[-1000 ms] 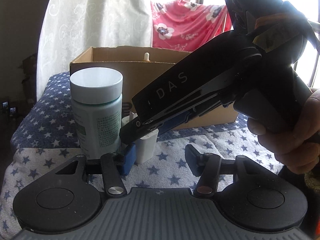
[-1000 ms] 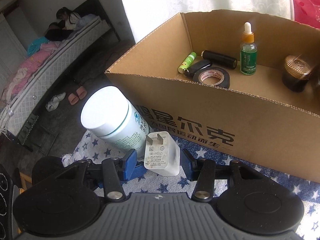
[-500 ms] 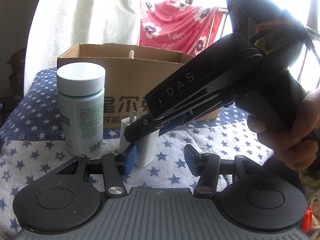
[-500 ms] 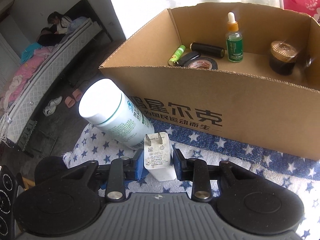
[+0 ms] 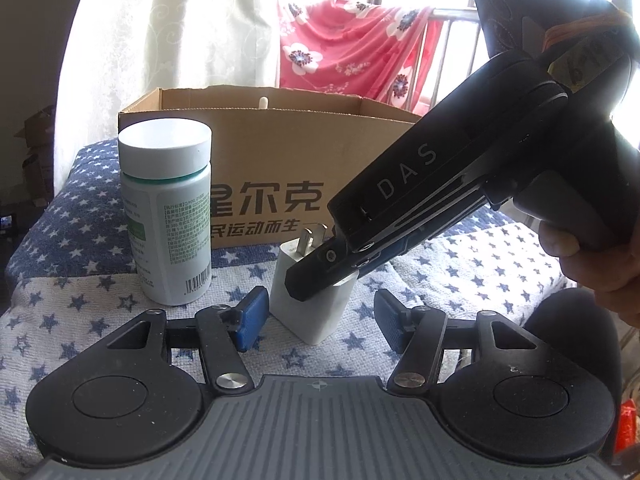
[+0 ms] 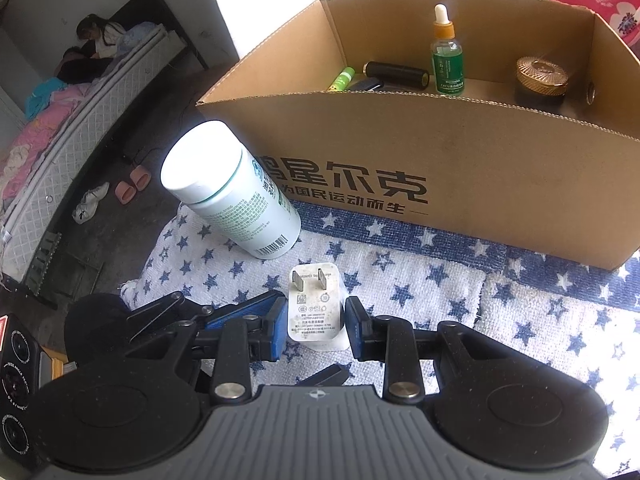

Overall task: Organize rigid objects
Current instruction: 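Grasp the white phone charger with the right gripper and lift it, then carry the white charger into the box and lower it beside the tape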

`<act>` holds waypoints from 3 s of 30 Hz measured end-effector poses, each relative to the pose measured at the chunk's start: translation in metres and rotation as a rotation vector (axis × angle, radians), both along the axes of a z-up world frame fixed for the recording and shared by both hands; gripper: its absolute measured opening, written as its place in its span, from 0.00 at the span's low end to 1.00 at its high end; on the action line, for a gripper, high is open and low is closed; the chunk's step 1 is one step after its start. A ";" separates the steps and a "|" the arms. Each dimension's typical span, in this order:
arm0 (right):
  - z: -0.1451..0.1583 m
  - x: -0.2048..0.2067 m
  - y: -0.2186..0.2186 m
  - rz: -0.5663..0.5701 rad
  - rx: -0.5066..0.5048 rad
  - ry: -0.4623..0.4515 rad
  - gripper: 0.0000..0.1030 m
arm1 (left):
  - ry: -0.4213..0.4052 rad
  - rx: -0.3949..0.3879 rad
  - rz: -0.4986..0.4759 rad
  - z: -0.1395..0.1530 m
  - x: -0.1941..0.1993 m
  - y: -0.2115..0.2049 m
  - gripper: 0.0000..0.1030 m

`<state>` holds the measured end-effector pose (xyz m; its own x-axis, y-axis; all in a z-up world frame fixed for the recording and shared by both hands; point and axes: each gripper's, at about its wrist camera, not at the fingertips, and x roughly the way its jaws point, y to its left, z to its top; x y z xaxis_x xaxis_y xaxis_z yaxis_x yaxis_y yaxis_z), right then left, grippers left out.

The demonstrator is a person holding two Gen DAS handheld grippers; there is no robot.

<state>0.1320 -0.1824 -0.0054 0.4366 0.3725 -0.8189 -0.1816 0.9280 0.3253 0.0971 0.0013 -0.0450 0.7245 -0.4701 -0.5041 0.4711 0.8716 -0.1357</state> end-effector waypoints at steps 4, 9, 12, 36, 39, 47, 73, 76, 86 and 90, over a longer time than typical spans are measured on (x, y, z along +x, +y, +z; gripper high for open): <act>-0.001 0.000 -0.001 0.000 0.007 0.007 0.32 | -0.009 0.023 0.003 -0.003 0.004 -0.007 0.60; -0.005 0.000 -0.001 -0.002 0.015 0.020 0.33 | -0.005 0.054 0.023 -0.006 0.013 -0.016 0.60; -0.008 0.000 -0.003 -0.006 0.024 0.026 0.34 | -0.007 0.063 0.031 -0.008 0.016 -0.019 0.59; -0.006 -0.003 -0.021 -0.078 0.082 0.006 0.35 | -0.050 0.065 0.015 -0.012 0.019 -0.035 0.55; -0.008 -0.004 -0.026 -0.109 0.085 0.017 0.35 | -0.042 0.060 -0.007 -0.012 0.023 -0.041 0.55; -0.018 0.001 -0.040 -0.155 0.174 0.080 0.36 | -0.020 0.062 -0.006 -0.014 0.024 -0.045 0.54; -0.007 -0.005 -0.033 -0.134 0.124 -0.005 0.37 | -0.030 0.059 0.016 -0.006 0.003 -0.038 0.40; -0.004 -0.008 -0.034 -0.139 0.126 -0.014 0.37 | -0.035 0.061 0.012 -0.003 -0.001 -0.039 0.40; 0.007 -0.018 -0.032 -0.138 0.124 -0.046 0.37 | -0.056 0.062 0.008 0.009 -0.004 -0.040 0.40; 0.013 -0.024 -0.030 -0.137 0.125 -0.064 0.37 | -0.066 0.058 0.011 0.015 -0.008 -0.038 0.40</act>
